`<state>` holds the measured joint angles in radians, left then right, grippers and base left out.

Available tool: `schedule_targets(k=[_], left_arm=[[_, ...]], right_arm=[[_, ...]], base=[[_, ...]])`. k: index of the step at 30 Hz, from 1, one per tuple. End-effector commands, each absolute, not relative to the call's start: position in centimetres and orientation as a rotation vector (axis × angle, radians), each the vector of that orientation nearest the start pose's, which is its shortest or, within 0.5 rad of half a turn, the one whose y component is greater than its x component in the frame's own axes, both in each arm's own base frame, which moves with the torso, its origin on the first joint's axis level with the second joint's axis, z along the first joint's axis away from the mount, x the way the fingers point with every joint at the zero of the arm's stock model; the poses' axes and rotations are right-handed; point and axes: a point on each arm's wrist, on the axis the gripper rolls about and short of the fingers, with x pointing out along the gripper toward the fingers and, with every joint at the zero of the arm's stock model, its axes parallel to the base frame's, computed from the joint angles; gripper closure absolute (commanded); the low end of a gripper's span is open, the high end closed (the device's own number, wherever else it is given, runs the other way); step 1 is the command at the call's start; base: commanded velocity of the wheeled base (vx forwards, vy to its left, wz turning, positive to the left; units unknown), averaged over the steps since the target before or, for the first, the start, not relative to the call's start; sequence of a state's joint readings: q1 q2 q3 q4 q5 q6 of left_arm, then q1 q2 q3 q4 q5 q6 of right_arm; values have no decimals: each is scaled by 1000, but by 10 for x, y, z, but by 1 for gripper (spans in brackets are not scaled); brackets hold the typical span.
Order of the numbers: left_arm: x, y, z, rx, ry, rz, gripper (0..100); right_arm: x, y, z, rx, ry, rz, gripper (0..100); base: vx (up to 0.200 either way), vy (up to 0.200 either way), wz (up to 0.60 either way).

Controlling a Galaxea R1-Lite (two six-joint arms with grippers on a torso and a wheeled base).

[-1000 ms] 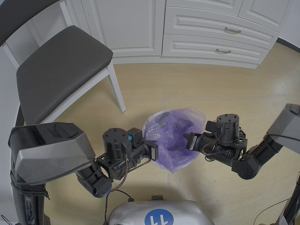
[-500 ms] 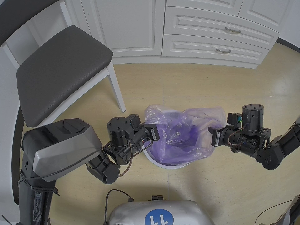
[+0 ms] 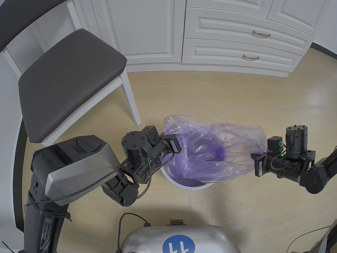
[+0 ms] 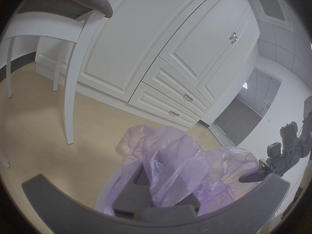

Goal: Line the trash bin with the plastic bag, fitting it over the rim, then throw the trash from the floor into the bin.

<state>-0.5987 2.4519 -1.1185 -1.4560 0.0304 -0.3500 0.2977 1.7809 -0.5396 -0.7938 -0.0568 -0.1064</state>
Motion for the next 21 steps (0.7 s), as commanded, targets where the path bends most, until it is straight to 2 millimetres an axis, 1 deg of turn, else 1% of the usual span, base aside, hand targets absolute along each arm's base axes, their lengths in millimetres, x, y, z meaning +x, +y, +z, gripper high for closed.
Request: schedule_targets(k=[1,6,10,15,19,21], left_arm=[[374,-251,34,-375,7,-580,100],[374,-252,30,-436,41,-608,100],[375,-252,20,-437,65,-608,100],[378,-248,6,-422,92,-589,100],[380,-243,3,-418,100,-587,100],[379,-241,6,-418,100,-594,100]], right_arm=[[270,78,95,-210,478,257,100],[275,69,85,-258,507,244,100],[280,71,82,-254,510,246,100],[283,77,77,-237,515,259,100],[287,88,70,-202,496,278,100],[288,93,68,-186,479,285,100]], base=[[0,0,0],[0,0,0],[0,0,0],[0,0,0],[0,0,0],[0,0,0]])
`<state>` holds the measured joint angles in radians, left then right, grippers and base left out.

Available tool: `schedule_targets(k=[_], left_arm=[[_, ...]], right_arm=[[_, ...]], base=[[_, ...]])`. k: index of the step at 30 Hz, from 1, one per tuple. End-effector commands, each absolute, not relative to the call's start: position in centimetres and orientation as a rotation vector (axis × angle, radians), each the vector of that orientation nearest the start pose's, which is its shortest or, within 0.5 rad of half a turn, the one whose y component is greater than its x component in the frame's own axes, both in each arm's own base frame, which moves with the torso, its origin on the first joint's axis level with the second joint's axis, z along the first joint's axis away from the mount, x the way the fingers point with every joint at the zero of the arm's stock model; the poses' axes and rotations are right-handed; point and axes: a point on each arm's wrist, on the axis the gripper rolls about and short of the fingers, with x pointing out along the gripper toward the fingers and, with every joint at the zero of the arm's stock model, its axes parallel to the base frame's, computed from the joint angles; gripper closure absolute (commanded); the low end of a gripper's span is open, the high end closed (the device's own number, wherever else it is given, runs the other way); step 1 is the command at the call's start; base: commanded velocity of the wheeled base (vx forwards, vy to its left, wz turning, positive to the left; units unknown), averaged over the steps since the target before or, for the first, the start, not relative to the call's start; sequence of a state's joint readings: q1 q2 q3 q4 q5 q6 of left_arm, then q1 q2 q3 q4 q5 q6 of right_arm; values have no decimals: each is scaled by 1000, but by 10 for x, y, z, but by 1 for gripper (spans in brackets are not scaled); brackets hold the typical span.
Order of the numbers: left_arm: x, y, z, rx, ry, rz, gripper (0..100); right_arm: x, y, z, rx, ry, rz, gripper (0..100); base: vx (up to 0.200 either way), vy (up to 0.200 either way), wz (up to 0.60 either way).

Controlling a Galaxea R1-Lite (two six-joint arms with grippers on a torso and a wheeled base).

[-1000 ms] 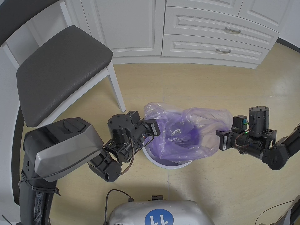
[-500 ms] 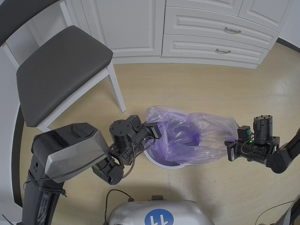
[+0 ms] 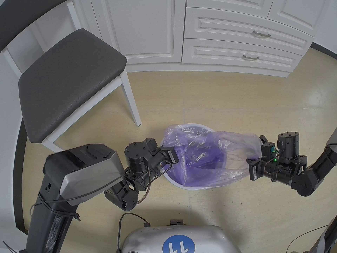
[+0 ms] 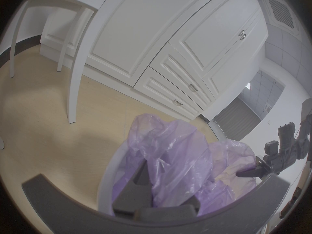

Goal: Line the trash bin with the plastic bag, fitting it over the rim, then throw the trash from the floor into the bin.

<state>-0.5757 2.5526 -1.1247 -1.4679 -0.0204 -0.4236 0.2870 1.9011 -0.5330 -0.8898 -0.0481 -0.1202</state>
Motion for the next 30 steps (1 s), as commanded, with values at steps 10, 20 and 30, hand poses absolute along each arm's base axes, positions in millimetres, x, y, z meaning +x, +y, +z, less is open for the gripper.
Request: schedule_targets(k=[10,20,30], left_arm=[[349,-215,52,-214,66,-627,100],[333,-181,56,-3,109,-575,100],[317,-157,63,133,225,-546,100]], right_arm=[[274,87,82,-196,442,282,100],[273,89,70,-248,483,294,100],[266,86,66,-304,500,305,100]], base=[[0,0,0],[0,0,0],[0,0,0]])
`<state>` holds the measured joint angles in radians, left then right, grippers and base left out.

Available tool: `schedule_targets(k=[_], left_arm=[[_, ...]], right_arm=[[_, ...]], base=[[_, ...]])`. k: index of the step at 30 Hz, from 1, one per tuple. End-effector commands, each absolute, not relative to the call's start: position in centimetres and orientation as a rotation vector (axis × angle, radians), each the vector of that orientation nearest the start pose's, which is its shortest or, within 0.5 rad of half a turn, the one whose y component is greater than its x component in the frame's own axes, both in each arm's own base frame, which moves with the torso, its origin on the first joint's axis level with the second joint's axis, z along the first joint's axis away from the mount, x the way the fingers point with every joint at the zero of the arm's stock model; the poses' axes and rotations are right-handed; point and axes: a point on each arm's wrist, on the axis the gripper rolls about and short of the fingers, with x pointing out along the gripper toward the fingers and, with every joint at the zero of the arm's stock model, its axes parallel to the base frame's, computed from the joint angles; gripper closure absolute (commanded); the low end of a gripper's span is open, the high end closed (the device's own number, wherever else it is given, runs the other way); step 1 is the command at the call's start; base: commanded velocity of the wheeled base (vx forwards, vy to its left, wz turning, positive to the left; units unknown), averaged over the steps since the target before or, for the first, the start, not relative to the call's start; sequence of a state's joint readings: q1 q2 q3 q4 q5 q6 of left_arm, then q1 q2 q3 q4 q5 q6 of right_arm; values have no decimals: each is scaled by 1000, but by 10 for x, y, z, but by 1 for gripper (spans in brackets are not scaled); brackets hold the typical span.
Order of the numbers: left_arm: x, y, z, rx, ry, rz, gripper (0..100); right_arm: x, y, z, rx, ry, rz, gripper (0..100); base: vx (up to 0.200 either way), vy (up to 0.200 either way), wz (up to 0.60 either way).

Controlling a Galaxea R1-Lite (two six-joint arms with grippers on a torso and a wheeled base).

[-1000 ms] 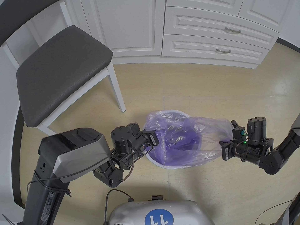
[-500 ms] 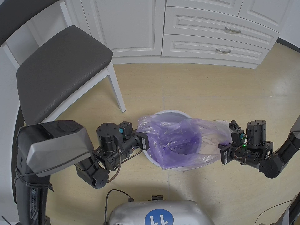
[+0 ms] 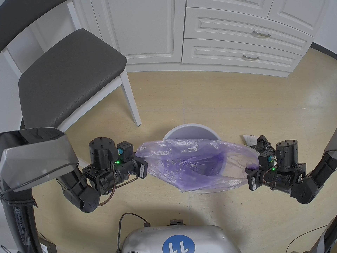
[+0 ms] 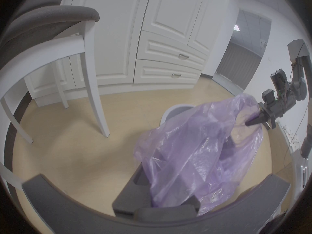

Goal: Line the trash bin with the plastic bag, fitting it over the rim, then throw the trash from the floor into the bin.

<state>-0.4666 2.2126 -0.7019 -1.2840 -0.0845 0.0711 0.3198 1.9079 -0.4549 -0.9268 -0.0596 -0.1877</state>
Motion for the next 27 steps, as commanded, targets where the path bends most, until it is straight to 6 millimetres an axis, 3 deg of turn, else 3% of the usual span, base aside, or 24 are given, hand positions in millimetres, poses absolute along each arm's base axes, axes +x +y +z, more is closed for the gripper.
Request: schedule_targets(k=[1,7,21,27], left_arm=[[316,-157,63,133,226,-547,100],[314,-153,63,150,289,-543,100],[313,-167,16,192,467,-576,100],[327,-173,1,180,434,-564,100]], right_arm=[[266,86,66,-306,500,305,100],[262,83,65,-344,506,312,100],[262,86,41,-410,589,348,100],[274,97,20,-425,623,340,100]], base=[[0,0,0],[0,0,0],[0,0,0],[0,0,0]])
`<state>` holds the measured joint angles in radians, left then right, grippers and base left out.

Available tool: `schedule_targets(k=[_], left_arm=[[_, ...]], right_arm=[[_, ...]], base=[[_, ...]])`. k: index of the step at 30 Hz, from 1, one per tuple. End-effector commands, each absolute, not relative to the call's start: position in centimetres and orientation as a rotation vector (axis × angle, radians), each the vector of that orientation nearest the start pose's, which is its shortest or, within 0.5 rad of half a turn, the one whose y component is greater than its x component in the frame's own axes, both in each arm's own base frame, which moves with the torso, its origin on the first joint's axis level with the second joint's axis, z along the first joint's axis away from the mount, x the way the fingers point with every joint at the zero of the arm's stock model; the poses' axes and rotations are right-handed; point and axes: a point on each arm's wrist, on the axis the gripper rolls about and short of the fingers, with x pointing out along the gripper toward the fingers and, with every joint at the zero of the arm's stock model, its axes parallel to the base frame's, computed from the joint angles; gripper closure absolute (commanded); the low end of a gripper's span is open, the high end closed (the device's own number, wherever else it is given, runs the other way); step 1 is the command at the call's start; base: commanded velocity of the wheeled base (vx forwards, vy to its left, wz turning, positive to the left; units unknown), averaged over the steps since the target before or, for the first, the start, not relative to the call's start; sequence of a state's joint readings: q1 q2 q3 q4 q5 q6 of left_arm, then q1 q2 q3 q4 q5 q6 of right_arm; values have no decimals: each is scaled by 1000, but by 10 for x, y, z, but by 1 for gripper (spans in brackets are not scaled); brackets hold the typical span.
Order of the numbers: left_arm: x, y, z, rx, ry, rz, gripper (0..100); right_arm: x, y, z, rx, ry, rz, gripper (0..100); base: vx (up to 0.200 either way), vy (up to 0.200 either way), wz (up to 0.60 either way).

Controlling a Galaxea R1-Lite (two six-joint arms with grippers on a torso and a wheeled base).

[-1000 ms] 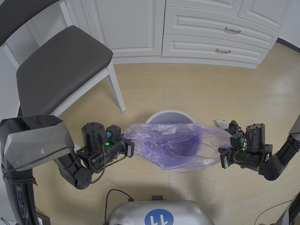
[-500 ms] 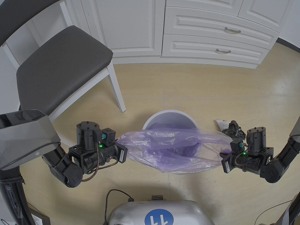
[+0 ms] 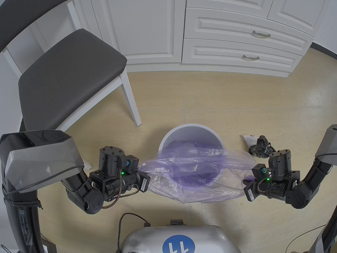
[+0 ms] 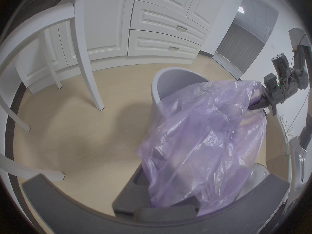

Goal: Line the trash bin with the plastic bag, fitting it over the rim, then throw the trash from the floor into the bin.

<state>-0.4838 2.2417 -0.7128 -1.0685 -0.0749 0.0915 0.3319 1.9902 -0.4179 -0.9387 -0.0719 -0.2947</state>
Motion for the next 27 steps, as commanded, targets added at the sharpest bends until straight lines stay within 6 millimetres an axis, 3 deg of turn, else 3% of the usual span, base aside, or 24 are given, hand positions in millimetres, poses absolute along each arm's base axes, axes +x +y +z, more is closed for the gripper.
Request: schedule_targets(k=[1,13,23,24,27], left_arm=[[328,-172,2,177,425,-559,100],[322,-157,47,151,315,-530,100],[308,-168,48,161,326,-580,100],[307,-168,48,161,328,-580,100],[307,-168,48,162,323,-582,100]], right_arm=[[275,97,20,-425,619,331,100],[273,97,22,-415,567,317,100],[269,97,22,-430,572,322,100],[269,97,23,-433,570,323,0],[264,95,30,-428,553,331,0]], base=[[0,0,0],[0,0,0],[0,0,0],[0,0,0],[0,0,0]])
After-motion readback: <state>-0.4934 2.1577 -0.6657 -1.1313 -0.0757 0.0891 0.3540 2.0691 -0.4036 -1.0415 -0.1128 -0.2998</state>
